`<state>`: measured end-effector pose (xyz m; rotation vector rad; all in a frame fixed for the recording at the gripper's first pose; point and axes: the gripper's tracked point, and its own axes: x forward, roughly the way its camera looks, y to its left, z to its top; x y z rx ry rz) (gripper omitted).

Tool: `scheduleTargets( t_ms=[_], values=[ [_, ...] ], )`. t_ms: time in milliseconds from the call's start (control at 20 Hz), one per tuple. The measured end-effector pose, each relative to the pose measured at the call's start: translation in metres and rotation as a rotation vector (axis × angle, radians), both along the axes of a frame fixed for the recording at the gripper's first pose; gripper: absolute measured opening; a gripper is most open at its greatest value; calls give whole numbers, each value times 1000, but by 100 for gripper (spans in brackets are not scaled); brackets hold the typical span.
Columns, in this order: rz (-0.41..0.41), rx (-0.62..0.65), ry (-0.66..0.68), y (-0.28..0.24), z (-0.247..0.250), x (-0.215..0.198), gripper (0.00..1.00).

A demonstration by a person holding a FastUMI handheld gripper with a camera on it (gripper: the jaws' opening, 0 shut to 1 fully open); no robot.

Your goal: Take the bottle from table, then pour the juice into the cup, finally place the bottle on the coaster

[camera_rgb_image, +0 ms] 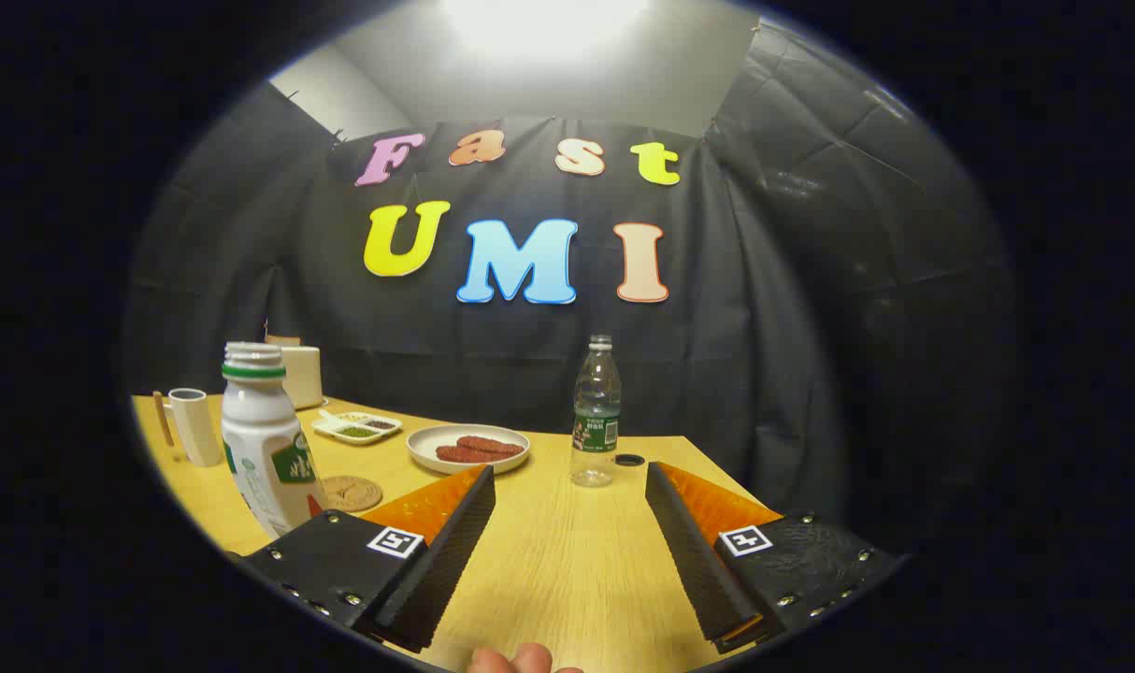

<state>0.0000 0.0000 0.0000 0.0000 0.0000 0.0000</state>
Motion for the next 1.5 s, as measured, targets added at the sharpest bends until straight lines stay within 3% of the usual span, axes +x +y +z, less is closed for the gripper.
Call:
scheduleTargets(
  t_ms=[300, 800, 1250, 1500],
  values=[
    [-23, 17, -64, 8, 36, -17, 99],
    [-67, 28, 7, 17, 43, -41, 99],
    [-89, 8, 11, 46, 60, -91, 99],
    [-35, 10, 3, 88, 68, -99, 99]
  ],
)
